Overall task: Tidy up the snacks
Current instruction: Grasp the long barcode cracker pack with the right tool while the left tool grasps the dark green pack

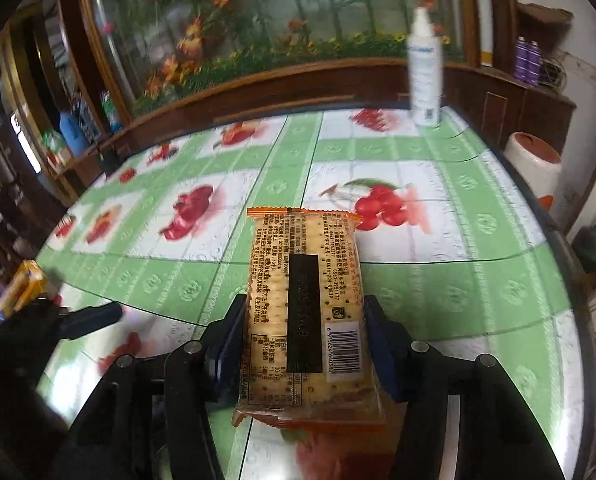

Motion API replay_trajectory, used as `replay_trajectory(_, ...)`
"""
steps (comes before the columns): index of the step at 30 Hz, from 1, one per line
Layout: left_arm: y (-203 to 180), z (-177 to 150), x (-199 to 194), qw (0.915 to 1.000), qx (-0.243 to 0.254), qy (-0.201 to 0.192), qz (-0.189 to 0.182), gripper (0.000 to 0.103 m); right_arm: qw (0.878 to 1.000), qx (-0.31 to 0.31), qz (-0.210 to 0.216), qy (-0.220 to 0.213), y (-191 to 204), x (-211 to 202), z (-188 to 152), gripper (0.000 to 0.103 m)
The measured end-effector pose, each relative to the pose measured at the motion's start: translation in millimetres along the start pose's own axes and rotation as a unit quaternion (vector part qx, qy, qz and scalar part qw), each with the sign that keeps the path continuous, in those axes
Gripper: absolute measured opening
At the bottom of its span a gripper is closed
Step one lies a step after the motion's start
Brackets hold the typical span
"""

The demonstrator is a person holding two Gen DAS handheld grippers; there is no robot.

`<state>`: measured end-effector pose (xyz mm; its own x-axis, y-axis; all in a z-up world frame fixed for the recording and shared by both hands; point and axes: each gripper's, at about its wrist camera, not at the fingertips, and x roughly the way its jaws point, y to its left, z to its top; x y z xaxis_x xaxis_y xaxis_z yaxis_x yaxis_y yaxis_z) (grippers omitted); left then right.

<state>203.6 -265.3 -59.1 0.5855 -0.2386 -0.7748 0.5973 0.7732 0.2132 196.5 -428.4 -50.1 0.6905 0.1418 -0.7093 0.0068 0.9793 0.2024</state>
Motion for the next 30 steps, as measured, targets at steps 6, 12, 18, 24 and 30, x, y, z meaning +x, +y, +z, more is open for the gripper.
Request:
replay_trajectory(6,-16.1,2.5,5.7,0.9994,0.026,0.012,-0.019,0.083,0.998,0.037,0.017,-0.046,-14.5,-51.2,-7.1,0.058)
replay_trajectory(12,-20.5,4.5,8.2,0.9991,0.019,0.009,-0.036,0.084,0.994,0.070,0.024,-0.085,-27.8,-83.8,-17.5,0.058)
replay_trajectory(18,-5.5,-0.2,11.9,0.9952,-0.042,0.011,-0.088,0.061,0.992,0.079,0.026,-0.092,-34.0,-86.5,-21.5,0.058)
replay_trajectory(24,-0.6,-1.1,9.3,0.9948,-0.059,0.008,-0.082,0.044,0.992,0.080,0.033,-0.097,-34.0,-88.2,-23.9,0.058)
replay_trajectory(30,6.1,-14.2,0.7,0.9931,-0.088,-0.003,-0.077,0.044,0.991,0.071,0.037,-0.103,-29.8,-89.7,-24.9,0.058)
